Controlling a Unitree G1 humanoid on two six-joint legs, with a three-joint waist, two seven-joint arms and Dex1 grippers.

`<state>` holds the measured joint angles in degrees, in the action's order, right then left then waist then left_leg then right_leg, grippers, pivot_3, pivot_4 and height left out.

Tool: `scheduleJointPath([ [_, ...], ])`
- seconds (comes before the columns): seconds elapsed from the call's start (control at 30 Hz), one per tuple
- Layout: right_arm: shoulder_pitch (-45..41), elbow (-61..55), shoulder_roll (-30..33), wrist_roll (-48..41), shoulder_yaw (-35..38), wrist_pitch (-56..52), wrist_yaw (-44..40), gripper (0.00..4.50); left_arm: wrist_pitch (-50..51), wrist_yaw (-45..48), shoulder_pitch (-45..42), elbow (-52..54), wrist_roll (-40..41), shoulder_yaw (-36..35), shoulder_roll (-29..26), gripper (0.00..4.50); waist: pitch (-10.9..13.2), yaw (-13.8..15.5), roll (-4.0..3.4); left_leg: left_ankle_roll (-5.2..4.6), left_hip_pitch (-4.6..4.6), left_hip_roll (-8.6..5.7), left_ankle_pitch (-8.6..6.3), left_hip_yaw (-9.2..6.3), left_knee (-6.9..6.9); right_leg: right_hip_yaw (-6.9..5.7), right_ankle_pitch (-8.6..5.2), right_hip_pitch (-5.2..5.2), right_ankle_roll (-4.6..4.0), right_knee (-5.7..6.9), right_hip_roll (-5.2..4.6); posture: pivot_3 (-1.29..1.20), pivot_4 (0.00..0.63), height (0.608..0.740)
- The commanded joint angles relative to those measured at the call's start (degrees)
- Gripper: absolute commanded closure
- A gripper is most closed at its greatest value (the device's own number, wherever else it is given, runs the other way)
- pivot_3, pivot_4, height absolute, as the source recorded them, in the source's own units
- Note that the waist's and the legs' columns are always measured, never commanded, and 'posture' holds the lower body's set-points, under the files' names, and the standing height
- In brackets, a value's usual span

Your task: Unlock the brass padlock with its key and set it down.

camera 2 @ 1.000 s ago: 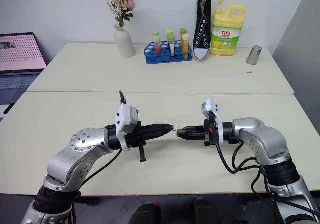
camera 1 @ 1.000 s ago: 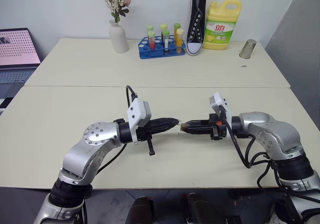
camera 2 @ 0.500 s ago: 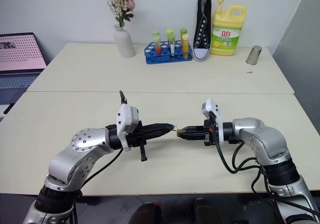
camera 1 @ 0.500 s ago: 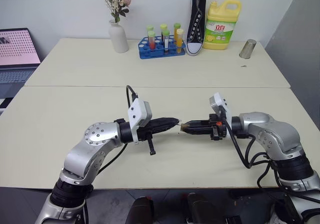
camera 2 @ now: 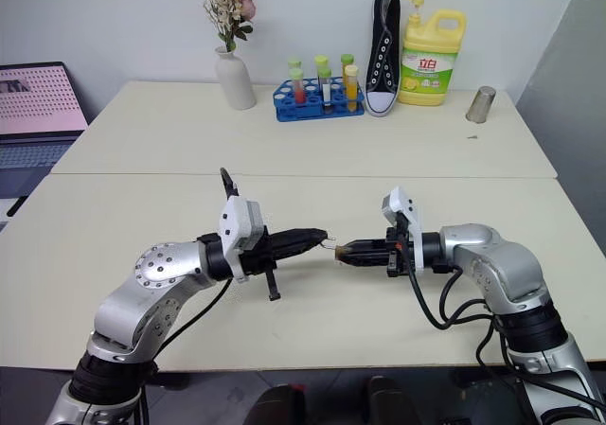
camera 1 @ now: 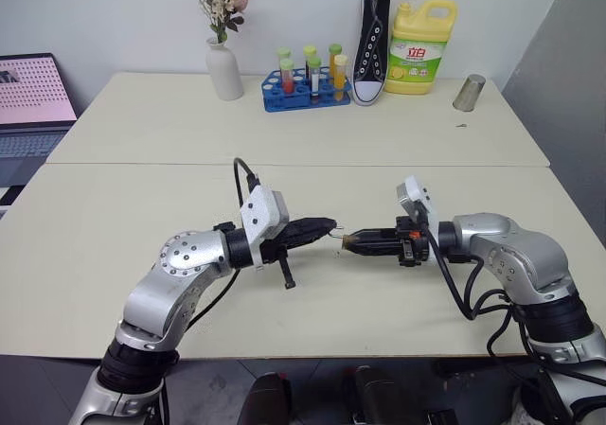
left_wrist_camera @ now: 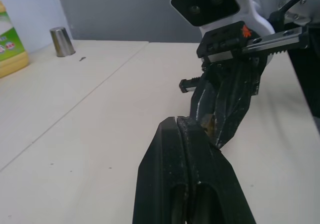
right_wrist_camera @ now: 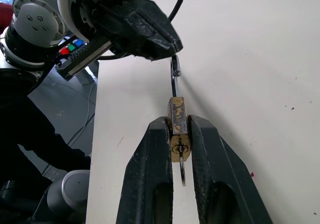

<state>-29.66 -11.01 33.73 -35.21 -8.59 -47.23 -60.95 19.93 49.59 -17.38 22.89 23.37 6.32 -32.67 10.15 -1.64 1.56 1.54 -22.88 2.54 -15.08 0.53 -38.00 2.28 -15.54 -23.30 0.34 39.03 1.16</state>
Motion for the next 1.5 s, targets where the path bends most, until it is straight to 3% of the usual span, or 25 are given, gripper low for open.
scheduleJointPath([
  [0.03,-0.40,-0.46,0.56,-0.62,0.83,-1.16,0.48,4.33,-11.18,4.23,2.63,0.77,-6.31,-1.51,-5.48,4.50,0.00,-0.12,-0.01,0.00,0.01,0.01,0.00,0.01,0.01,0.02,0.01,0.00,-0.02,-0.01,0.00,0.00,0.150,0.740],
  [0.13,-0.56,-0.07,0.74,-0.48,0.66,-2.25,0.69,4.33,-19.60,7.07,4.34,-1.24,-10.86,-0.39,-9.15,4.50,0.03,-0.06,-0.06,0.00,0.03,0.05,0.00,0.04,0.05,0.06,-0.01,-0.03,-0.07,-0.02,-0.02,0.00,0.150,0.740],
  [0.53,-3.91,8.50,-0.70,0.37,-1.77,-14.49,4.55,4.33,-19.16,10.07,6.16,0.52,-8.32,0.23,-9.33,0.73,0.05,-0.02,-0.03,0.00,0.01,0.02,0.00,0.06,0.03,0.02,-0.03,-0.03,-0.06,-0.03,-0.17,0.00,0.150,0.740],
  [0.63,-5.21,11.04,-1.45,1.19,-2.84,-15.51,5.06,4.33,-20.25,10.06,6.70,0.21,-8.94,0.78,-9.06,0.02,0.05,-0.02,-0.03,0.00,0.01,0.03,0.00,0.06,0.04,0.02,-0.03,-0.04,-0.06,-0.02,-0.16,0.00,0.150,0.740],
  [0.83,-9.06,18.65,-2.69,6.06,-6.82,-12.89,4.19,4.33,-25.22,10.51,9.08,-2.99,-10.68,2.16,-7.91,0.00,0.05,-0.10,-0.04,0.00,0.01,0.03,0.00,0.07,0.04,0.03,-0.02,-0.05,-0.07,-0.02,-0.16,0.00,0.150,0.740],
  [1.03,-8.90,19.18,1.46,11.91,-8.78,-5.58,2.08,2.36,-21.47,10.96,8.16,-4.54,-8.68,2.95,-6.87,0.00,0.05,0.03,-0.04,0.00,-0.02,0.01,0.00,0.07,0.03,0.02,-0.03,-0.06,-0.06,-0.03,-0.17,0.00,0.150,0.740],
  [1.23,-3.69,12.39,6.57,15.42,-6.42,4.26,1.96,0.44,-14.02,9.04,8.30,-3.41,-8.07,1.60,-7.70,0.00,0.05,0.00,-0.03,-0.01,-0.03,-0.02,0.00,0.06,0.03,0.01,-0.16,-0.04,0.18,-0.04,-0.17,0.00,0.150,0.740],
  [1.37,0.94,6.22,9.28,15.35,-4.43,7.96,1.14,0.44,-13.06,6.86,9.39,-2.61,-10.39,0.57,-8.96,0.00,0.06,-0.07,-0.04,0.00,-0.01,0.05,0.00,0.02,0.06,0.00,-0.17,-0.06,0.16,-0.02,-0.17,0.00,0.150,0.740],
  [1.5,7.75,-2.00,10.27,11.99,2.16,11.33,0.97,0.44,-13.62,7.23,11.50,-1.86,-10.44,-0.75,-10.61,0.00,0.06,-0.10,-0.04,0.00,-0.01,0.06,0.00,0.02,0.06,0.01,-0.17,-0.06,0.17,-0.02,-0.17,0.00,0.150,0.740],
])
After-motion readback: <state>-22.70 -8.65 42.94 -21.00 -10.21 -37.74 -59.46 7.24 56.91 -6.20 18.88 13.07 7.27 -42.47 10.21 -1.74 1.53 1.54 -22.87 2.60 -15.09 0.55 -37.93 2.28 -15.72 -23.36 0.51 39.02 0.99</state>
